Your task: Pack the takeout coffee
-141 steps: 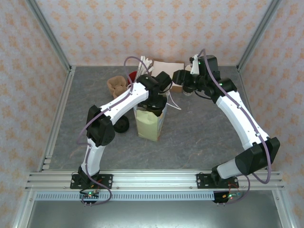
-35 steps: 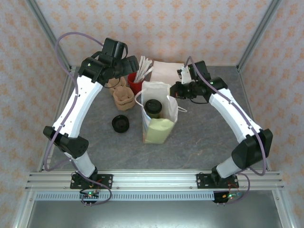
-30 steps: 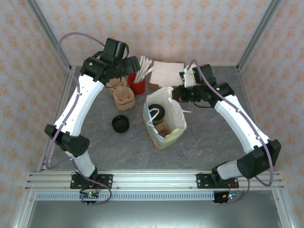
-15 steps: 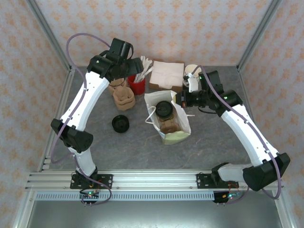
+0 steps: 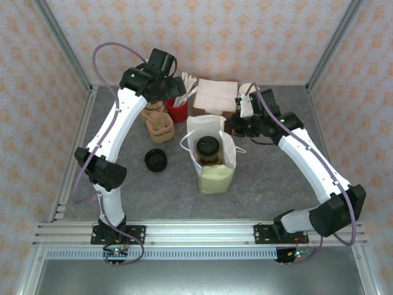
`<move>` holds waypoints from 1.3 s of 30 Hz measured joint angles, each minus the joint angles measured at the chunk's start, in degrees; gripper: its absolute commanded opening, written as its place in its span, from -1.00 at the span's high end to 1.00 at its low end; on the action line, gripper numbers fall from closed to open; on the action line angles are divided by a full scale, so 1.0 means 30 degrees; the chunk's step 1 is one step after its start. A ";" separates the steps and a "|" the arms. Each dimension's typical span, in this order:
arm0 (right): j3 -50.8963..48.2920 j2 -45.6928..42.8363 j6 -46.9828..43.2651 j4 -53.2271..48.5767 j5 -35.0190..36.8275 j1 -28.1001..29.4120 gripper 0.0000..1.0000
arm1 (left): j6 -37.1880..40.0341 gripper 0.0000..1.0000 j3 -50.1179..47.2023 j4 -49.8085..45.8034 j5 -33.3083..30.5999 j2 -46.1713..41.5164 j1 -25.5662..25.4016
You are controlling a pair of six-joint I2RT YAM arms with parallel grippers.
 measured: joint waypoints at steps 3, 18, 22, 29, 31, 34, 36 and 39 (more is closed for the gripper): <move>0.0000 0.0248 0.0765 0.0058 0.0474 0.0000 0.85 | 0.0058 -0.48 0.0000 -0.0007 0.0029 0.0503 0.0000; 0.0102 -0.0066 0.2084 0.0962 0.1588 -0.0036 0.09 | 0.3687 -0.04 0.1071 0.1268 0.0729 0.3563 0.0022; 0.0459 -0.0503 0.2062 0.0940 0.1945 -0.0342 0.08 | 0.4240 0.07 0.1333 0.1399 0.0743 0.4102 0.0022; 0.0663 -0.0911 0.2062 0.0867 0.2164 -0.0991 0.08 | 0.4597 0.21 0.2142 0.1443 0.1188 0.4809 0.0029; 0.0663 -0.0925 0.2055 0.0816 0.2208 -0.1100 0.07 | 0.4597 0.26 0.2157 0.1443 0.1246 0.4896 0.0029; 0.0663 -0.0933 0.2055 0.0801 0.2222 -0.1224 0.07 | 0.4605 0.33 0.2157 0.1435 0.1290 0.4991 0.0029; 0.0663 -0.0954 0.2047 0.0772 0.2229 -0.1297 0.07 | 0.4605 0.37 0.2157 0.1435 0.1326 0.5027 0.0029; 0.0663 -0.1027 0.1953 0.0743 0.2229 -0.1348 0.07 | 0.4605 0.45 0.2157 0.1443 0.1384 0.5027 0.0029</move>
